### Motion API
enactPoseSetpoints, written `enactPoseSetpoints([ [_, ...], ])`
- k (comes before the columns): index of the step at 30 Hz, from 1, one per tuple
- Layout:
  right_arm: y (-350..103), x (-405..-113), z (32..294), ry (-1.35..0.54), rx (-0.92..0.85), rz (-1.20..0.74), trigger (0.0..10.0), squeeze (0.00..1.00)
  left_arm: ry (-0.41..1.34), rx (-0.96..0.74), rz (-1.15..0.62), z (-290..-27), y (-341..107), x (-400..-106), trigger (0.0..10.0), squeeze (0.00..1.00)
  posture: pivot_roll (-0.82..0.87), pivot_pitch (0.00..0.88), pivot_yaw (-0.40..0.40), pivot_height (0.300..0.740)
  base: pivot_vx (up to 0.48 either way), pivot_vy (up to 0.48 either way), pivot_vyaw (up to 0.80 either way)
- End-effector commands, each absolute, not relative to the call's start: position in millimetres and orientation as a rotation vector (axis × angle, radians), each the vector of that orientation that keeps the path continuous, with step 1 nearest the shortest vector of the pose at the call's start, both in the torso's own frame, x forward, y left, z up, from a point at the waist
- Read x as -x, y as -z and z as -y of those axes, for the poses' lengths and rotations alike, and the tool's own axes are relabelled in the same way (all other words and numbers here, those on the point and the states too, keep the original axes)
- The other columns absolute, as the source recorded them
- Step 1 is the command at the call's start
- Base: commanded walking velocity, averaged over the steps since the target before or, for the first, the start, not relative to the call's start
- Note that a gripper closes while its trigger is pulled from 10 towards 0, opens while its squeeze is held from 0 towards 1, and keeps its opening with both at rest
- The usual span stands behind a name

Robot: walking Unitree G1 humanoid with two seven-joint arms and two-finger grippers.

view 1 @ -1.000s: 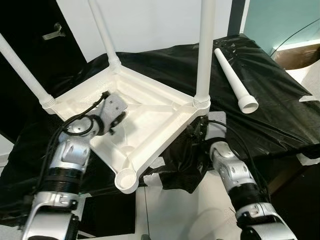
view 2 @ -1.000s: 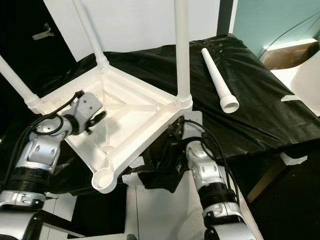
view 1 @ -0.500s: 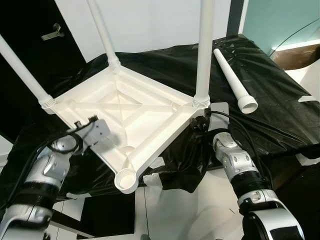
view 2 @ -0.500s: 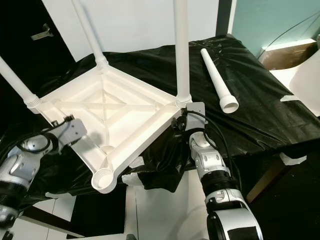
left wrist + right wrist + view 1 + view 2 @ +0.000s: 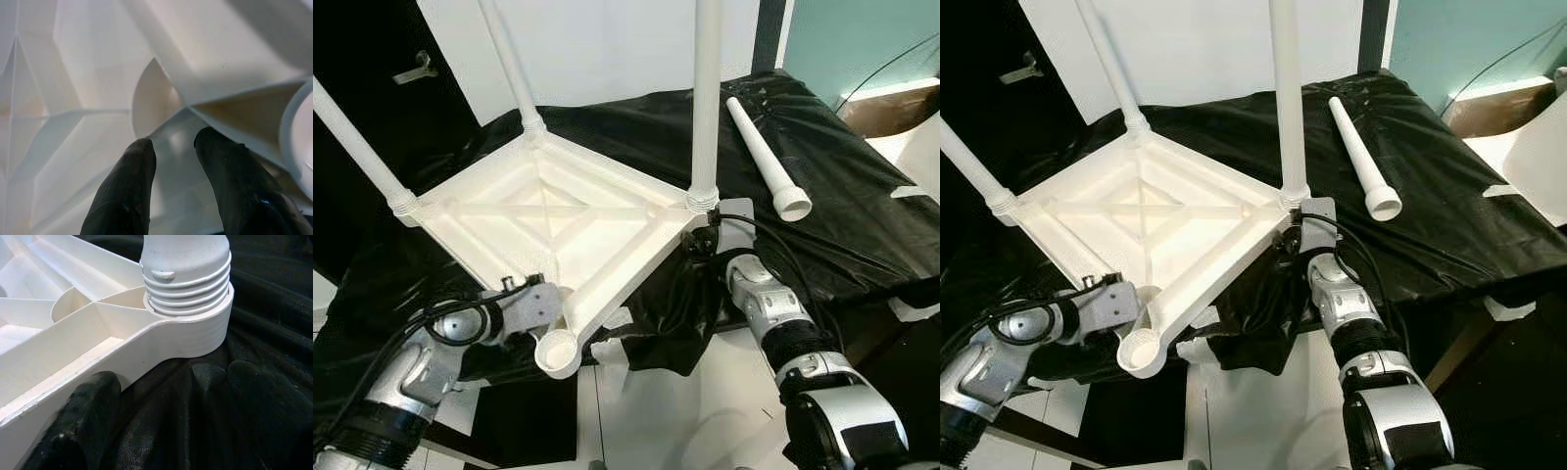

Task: Building children table

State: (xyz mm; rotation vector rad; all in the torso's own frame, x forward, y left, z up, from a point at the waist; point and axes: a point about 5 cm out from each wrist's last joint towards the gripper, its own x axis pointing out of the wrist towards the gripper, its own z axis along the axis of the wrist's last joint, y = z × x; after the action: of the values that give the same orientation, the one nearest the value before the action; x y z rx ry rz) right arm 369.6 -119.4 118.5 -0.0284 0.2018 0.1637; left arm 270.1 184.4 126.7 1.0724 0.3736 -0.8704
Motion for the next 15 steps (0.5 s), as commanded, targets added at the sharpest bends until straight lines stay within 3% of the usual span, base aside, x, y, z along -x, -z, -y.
enactPoseSetpoints([
  [1, -121.3, -373.9, 110.3, -0.207, 0.037, -0.201, 10.0, 0.0, 1.168, -0.972, -0.5, -167.4, -120.1, -247.1, 10.0, 0.0, 0.06, 0.0, 0.099, 0.74, 0.0, 0.0, 0.0],
  [15, -121.4, -380.1, 106.4, -0.241, 0.062, -0.219, 10.0, 0.0, 1.256, -0.815, -0.458, -136.7, -126.2, -231.2, 10.0, 0.0, 0.06, 0.0, 0.099, 0.74, 0.0, 0.0, 0.0],
])
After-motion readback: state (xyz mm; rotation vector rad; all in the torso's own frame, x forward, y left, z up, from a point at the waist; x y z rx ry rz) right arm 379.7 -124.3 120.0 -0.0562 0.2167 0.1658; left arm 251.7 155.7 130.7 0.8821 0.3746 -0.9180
